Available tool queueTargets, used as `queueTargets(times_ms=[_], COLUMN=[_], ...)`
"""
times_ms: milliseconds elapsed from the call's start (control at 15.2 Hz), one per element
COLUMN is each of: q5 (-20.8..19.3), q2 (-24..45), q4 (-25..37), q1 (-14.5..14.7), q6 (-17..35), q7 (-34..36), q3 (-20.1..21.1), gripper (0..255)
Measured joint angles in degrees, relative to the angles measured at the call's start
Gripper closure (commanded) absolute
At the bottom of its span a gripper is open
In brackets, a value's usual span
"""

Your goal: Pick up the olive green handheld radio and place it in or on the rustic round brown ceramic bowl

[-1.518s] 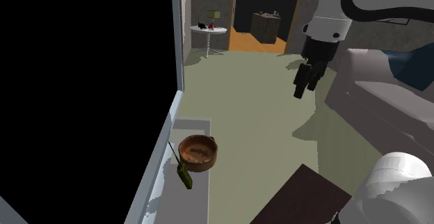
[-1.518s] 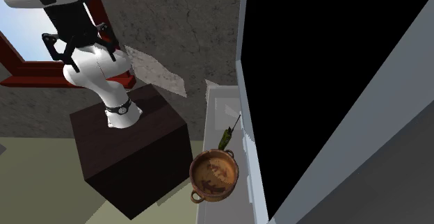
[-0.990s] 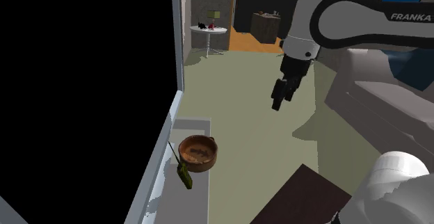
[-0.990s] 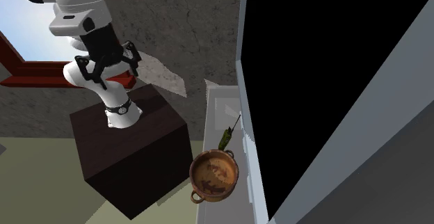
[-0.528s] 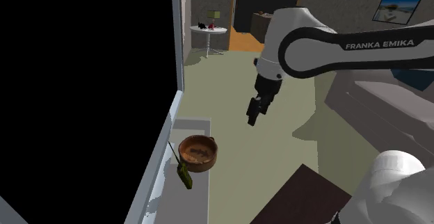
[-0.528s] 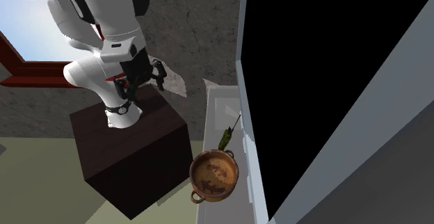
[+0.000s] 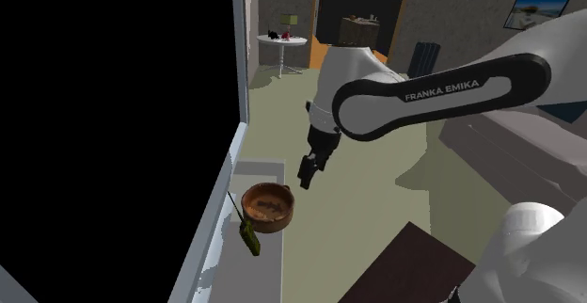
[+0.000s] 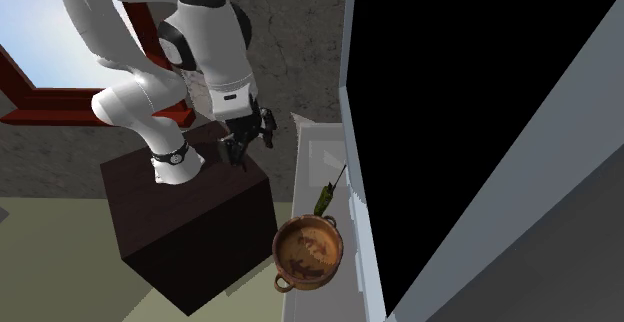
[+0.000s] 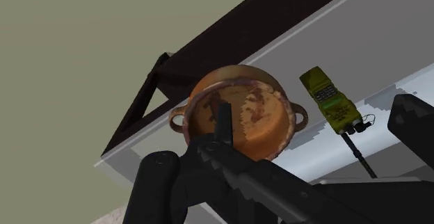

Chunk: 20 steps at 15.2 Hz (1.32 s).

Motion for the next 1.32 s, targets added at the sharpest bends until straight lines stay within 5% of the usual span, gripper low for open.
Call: queueTargets(times_ms=[792, 1320], q5=[-4.33, -9.85], q2=[23.05, 34.65], q4=[8.1, 14.56], q1=[3.76, 6.34], q6=[18.28, 24.33], q7=[1.96, 4.76], q3=[6.07, 6.8], gripper=[0, 0])
